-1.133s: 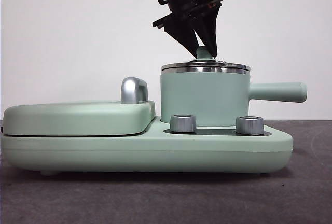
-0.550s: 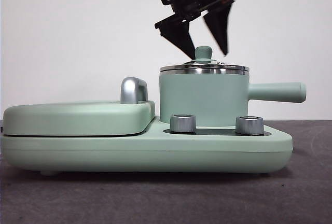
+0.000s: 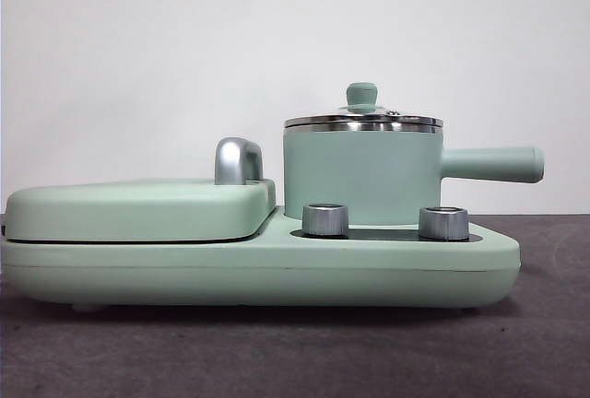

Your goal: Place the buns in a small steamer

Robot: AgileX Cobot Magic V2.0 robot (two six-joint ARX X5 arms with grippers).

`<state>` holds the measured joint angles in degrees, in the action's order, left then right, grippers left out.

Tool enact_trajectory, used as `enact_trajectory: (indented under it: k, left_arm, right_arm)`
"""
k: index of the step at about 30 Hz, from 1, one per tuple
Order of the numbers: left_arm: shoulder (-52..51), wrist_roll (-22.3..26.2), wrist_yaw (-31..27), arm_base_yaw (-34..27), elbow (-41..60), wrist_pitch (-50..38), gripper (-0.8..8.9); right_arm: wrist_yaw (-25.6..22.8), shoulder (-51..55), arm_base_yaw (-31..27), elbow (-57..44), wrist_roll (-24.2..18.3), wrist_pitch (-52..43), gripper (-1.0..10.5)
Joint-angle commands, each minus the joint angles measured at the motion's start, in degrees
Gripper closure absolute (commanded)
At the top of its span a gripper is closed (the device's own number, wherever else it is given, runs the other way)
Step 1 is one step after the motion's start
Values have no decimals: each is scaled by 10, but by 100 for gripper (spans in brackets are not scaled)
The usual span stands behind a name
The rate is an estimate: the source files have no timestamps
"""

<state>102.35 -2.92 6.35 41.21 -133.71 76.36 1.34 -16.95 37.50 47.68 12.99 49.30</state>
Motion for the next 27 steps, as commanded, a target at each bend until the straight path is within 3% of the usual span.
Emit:
enact_trajectory:
  k: [1,5,11,22,27]
  left_arm:
    - [-37,-10,3,4,-1,28,314]
    - [-129,-1,3,27,82,52,317]
    - [-252,-18,3,47,258,14,317]
    - [-587,-131,-19,49,691,-250,317]
    - [-711,-195,-41,49,818,-301,317]
  right_arm:
    - [3,-1,5,4,-20,-3,523]
    - [17,-1,5,4,-23,-2,523]
    - [84,-1,5,4,-34,1,523]
    - [96,-1,5,4,-40,1,523]
    - [96,-1,5,4,-41,0,523]
